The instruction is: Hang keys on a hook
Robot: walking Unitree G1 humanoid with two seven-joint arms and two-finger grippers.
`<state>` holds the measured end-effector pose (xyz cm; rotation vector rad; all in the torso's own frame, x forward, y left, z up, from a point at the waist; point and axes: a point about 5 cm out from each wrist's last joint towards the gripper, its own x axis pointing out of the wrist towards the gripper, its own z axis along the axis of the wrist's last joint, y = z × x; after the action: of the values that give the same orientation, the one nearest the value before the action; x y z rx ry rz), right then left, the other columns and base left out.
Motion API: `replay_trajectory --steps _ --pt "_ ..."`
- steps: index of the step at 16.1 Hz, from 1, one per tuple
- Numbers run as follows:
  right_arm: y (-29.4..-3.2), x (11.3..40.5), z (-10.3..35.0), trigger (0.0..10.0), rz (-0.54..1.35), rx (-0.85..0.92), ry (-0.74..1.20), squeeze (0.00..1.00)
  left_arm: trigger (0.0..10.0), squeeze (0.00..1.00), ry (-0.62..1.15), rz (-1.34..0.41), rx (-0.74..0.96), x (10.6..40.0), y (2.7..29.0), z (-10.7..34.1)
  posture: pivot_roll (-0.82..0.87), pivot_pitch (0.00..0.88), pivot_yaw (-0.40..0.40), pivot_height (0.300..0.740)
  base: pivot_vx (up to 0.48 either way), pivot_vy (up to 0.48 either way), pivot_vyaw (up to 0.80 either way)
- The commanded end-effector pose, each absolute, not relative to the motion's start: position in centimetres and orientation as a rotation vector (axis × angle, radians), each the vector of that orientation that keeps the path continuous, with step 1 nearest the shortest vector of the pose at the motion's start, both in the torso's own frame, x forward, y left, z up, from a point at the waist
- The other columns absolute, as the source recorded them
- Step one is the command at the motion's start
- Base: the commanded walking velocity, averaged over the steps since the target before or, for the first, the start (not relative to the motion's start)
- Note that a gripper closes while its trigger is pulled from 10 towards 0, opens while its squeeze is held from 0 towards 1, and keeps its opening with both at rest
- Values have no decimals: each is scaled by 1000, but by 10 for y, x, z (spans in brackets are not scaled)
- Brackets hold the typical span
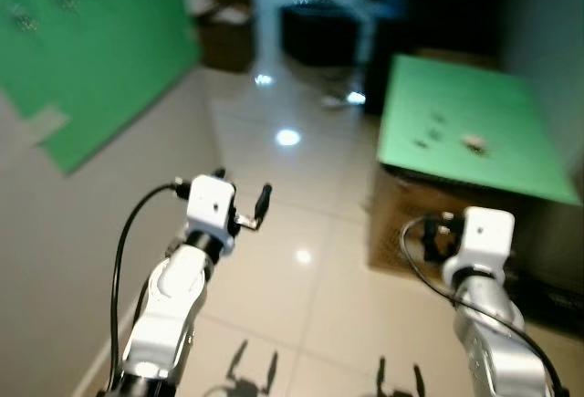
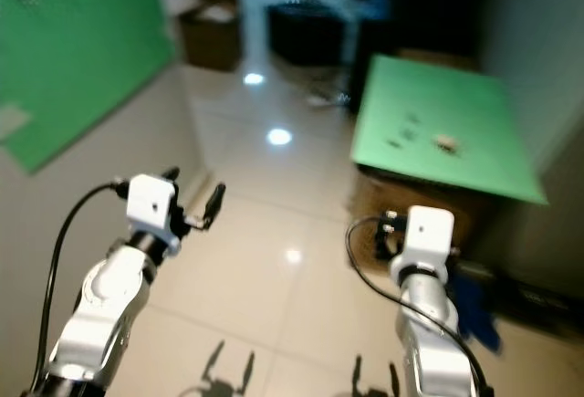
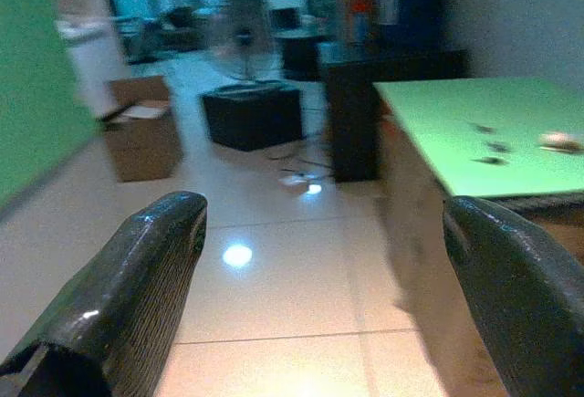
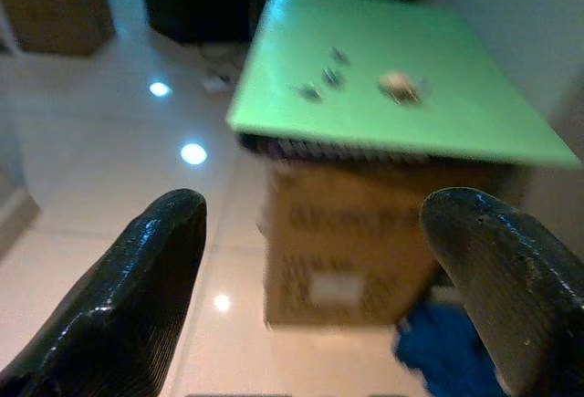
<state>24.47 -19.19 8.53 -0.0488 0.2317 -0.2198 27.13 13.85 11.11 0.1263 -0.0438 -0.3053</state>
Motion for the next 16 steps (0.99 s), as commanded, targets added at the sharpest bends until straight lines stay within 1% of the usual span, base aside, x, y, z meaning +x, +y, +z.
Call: replay_trajectory --steps 1,5,8,14,16 --pt "-182 250 95 10000 -176 -33 175 0 10000 0 -51 -292 145 273 146 114 -32 0 8 740 386 0 0" --pt "-175 254 99 10000 -80 -141 139 0 10000 0 -48 -332 140 272 142 112 -41 0 4 740 386 0 0" --pt "-174 254 99 10000 -67 -142 134 0 10000 0 -49 -336 137 272 140 112 -49 0 1 740 386 0 0" --pt "-176 250 97 10000 -110 -120 143 0 10000 0 -42 -368 153 275 141 113 -75 0 41 740 387 0 0" --pt "-176 248 97 10000 -120 -109 147 0 10000 0 -43 -376 159 277 141 114 -78 0 50 740 384 0 -709"
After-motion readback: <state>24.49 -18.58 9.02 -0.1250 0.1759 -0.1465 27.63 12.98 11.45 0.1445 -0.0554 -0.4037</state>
